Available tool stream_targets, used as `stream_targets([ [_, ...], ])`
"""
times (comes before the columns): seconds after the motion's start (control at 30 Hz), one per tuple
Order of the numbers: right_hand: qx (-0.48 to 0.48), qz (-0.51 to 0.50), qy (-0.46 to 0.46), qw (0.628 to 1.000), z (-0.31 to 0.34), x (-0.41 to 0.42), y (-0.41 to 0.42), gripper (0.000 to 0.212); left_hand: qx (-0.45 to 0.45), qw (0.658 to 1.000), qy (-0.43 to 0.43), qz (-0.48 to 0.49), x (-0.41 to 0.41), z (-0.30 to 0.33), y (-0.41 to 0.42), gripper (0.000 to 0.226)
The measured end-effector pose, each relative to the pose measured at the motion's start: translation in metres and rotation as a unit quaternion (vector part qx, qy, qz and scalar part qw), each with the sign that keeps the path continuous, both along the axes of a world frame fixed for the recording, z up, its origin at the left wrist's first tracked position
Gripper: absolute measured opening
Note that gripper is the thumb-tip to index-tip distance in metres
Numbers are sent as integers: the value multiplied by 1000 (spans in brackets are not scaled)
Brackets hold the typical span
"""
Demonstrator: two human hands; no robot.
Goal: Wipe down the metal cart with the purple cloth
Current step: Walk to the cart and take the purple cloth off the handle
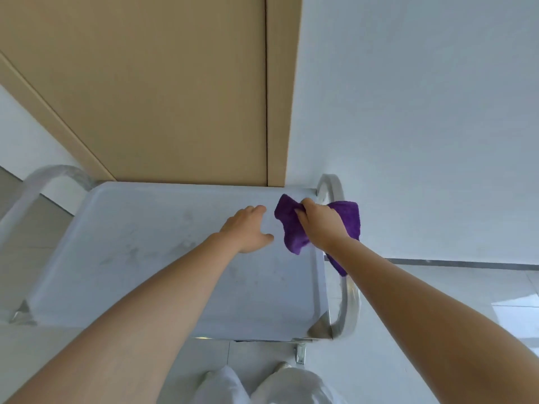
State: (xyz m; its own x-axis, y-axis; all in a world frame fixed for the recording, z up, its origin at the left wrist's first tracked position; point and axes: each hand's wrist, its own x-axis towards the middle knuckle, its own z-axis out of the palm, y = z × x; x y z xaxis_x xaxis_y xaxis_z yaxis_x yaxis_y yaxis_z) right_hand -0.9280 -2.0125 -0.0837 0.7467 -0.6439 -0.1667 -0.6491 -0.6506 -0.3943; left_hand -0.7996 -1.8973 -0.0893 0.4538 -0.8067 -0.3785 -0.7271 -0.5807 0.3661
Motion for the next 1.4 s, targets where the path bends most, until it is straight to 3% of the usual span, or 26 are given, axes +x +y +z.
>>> stream_targets([
  [0.13, 40, 53, -26, 997, 4, 31, 26, 26, -45, 995, 71, 59, 17, 0, 21, 58],
  [0.27, 110, 40, -83, 990, 4, 63, 62, 29, -131, 953, 217, 164, 31, 10, 49, 43],
  [0.5, 138, 32, -102, 985, 3, 119, 134, 38, -220, 898, 267, 270, 90, 18, 125, 5],
  [0.77, 292, -32, -139, 946, -6, 186, 240, 53, -267, 894, 199, 298, 152, 18, 219, 10],
  [1.03, 378, 5, -54, 924, -29, 219, 318, 29, -278, 907, 172, 266, 209, 19, 290, 13],
  [1.17, 381, -28, -58, 922, -30, 228, 334, 11, -271, 905, 181, 274, 216, 13, 309, 13],
  [1.23, 386, -55, -74, 918, -29, 231, 333, 14, -256, 907, 166, 290, 220, 8, 316, 16],
  [1.33, 390, -107, -89, 910, -30, 233, 324, 23, -210, 932, 103, 276, 225, 2, 328, 18],
  [1.4, 365, -81, -45, 927, -30, 233, 320, 18, -166, 954, 44, 245, 225, 0, 336, 19],
])
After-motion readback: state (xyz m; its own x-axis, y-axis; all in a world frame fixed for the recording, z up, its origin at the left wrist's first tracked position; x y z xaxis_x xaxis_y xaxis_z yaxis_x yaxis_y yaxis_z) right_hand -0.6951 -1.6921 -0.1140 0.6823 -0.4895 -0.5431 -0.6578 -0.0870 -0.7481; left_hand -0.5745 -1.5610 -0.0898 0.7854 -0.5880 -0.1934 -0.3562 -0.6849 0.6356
